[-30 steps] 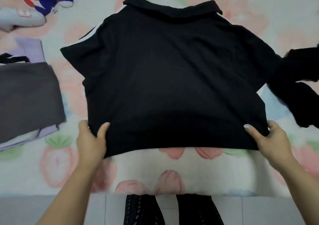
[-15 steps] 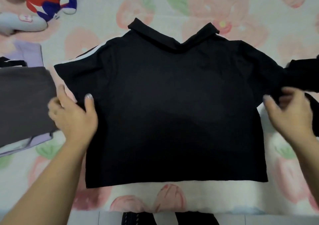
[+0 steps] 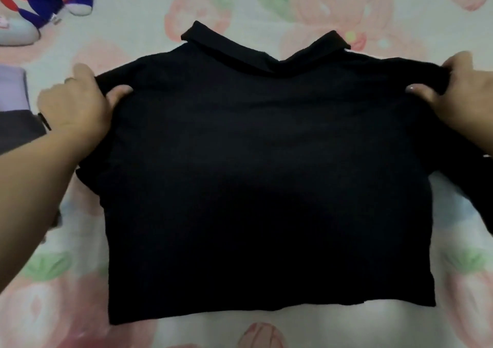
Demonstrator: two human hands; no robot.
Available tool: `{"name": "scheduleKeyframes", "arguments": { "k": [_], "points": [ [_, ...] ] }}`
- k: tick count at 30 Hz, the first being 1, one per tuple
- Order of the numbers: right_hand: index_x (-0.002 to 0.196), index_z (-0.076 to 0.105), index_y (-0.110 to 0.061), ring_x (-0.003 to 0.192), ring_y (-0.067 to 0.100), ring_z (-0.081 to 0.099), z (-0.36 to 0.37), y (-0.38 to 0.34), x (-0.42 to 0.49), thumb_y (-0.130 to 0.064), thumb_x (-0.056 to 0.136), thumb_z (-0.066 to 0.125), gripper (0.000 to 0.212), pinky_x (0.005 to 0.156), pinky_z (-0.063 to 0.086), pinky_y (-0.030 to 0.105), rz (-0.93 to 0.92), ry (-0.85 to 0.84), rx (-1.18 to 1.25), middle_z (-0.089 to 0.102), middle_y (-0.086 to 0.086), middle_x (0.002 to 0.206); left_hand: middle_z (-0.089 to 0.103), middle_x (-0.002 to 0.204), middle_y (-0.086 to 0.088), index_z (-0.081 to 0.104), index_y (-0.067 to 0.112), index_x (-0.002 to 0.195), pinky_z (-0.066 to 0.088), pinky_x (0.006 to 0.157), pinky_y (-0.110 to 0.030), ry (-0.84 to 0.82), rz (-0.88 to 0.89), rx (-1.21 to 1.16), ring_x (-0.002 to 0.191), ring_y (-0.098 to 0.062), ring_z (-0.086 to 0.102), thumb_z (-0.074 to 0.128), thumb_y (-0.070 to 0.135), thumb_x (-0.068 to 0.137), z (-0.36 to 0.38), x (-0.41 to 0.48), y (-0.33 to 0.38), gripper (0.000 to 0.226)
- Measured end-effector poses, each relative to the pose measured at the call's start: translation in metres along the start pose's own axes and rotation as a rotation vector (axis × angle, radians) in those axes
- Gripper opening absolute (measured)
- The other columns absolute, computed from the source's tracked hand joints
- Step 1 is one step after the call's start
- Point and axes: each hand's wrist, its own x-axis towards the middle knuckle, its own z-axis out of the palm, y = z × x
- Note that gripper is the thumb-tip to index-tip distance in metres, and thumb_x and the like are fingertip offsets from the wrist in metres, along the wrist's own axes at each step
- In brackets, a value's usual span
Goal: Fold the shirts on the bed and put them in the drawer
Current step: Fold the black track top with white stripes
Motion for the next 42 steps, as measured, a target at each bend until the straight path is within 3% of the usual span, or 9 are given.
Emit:
{"name": "scheduleKeyframes", "arguments": {
  "k": [4, 7, 12, 19, 22, 28, 34, 39, 42],
  "points": [
    [0.130, 0.032, -0.012, 0.108, 0.049, 0.044, -0.010, -0.016, 0.004, -0.055, 0.080, 0.036, 0.066, 0.092, 0.036, 0.062, 0.006, 0.163, -0.089, 0.045, 0.029, 0.120, 0.037, 0.134, -0.031, 0.034, 0.002, 0.131, 0.020, 0.104, -0.057, 0.075, -0.011, -0.069, 0.127, -0.049, 0.031, 0.048, 0.047, 0.086, -0.008, -0.004, 0.016, 0.065],
    [0.135, 0.040, -0.010, 0.124, 0.048, 0.038, 0.010, -0.096, -0.056, -0.041, 0.088, 0.043, 0.055, 0.104, 0.031, 0.054, -0.181, 0.296, 0.194, 0.041, 0.029, 0.133, 0.024, 0.151, -0.019, 0.025, 0.016, 0.145, 0.003, 0.109, -0.058, 0.146, 0.117, -0.173, 0.139, -0.043, 0.014, 0.042, 0.045, 0.088, -0.013, -0.064, 0.071, 0.066],
    [0.143, 0.028, -0.026, 0.140, 0.035, 0.022, 0.053, -0.124, -0.124, -0.048, 0.090, 0.028, 0.058, 0.111, 0.017, 0.054, -0.437, -0.089, 0.124, 0.024, 0.010, 0.153, 0.015, 0.155, -0.012, 0.019, 0.026, 0.146, 0.010, 0.112, -0.051, -0.193, 0.381, -0.101, 0.142, -0.035, 0.012, 0.037, 0.056, 0.089, 0.018, -0.142, 0.080, 0.067],
    [0.148, 0.019, -0.015, 0.142, 0.039, 0.005, 0.034, -0.056, -0.120, -0.050, 0.088, 0.019, 0.069, 0.113, 0.006, 0.059, -0.033, -0.152, 0.016, 0.011, 0.015, 0.156, 0.006, 0.156, -0.013, 0.016, 0.026, 0.147, -0.002, 0.110, -0.055, -0.154, 0.062, -0.072, 0.142, -0.036, 0.000, 0.029, 0.056, 0.087, 0.006, -0.136, 0.021, 0.068],
    [0.144, 0.030, -0.015, 0.141, 0.038, 0.013, 0.021, -0.136, -0.151, -0.045, 0.088, 0.033, 0.064, 0.111, 0.008, 0.055, -0.360, -0.111, 0.174, 0.022, 0.017, 0.153, 0.010, 0.154, -0.021, 0.015, 0.027, 0.147, 0.000, 0.109, -0.056, -0.113, 0.025, -0.135, 0.141, -0.041, 0.004, 0.041, 0.054, 0.086, -0.005, -0.174, 0.053, 0.071],
    [0.145, 0.028, -0.019, 0.140, 0.028, 0.026, 0.007, -0.276, -0.132, -0.032, 0.095, 0.045, 0.055, 0.112, 0.021, 0.041, -0.803, -0.272, 0.412, 0.033, 0.011, 0.149, 0.045, 0.131, -0.026, 0.024, 0.000, 0.143, 0.030, 0.099, -0.048, -0.058, -0.595, -0.416, 0.120, -0.043, 0.040, 0.053, 0.034, 0.090, -0.023, -0.210, 0.028, 0.069],
    [0.142, 0.031, -0.020, 0.136, 0.019, 0.030, 0.001, -0.379, -0.072, -0.035, 0.091, 0.053, 0.057, 0.109, 0.018, 0.041, -0.994, -0.316, 0.270, 0.031, 0.001, 0.149, 0.062, 0.110, -0.005, 0.052, 0.012, 0.121, 0.046, 0.084, -0.036, -0.133, -0.770, -0.553, 0.103, -0.023, 0.056, 0.052, 0.038, 0.090, -0.034, -0.217, -0.002, 0.041],
    [0.144, 0.025, -0.020, 0.133, 0.028, 0.034, 0.007, -0.448, -0.065, -0.042, 0.079, 0.068, 0.082, 0.106, 0.025, 0.043, -1.029, -0.494, 0.172, 0.035, 0.007, 0.147, 0.065, 0.106, 0.003, 0.059, 0.018, 0.115, 0.039, 0.074, -0.023, -0.146, -0.797, -0.667, 0.096, -0.015, 0.059, 0.056, 0.035, 0.088, -0.035, -0.225, -0.005, 0.032],
    [0.126, 0.048, -0.012, 0.108, 0.027, 0.049, 0.008, -0.461, -0.064, -0.034, 0.076, 0.073, 0.060, 0.086, 0.036, 0.026, -0.994, -0.567, 0.222, 0.053, 0.009, 0.121, 0.066, 0.103, 0.003, 0.060, 0.018, 0.114, 0.045, 0.080, -0.027, -0.135, -0.815, -0.782, 0.095, -0.015, 0.060, 0.060, 0.031, 0.086, -0.037, -0.226, -0.009, 0.031]
  ]
}}
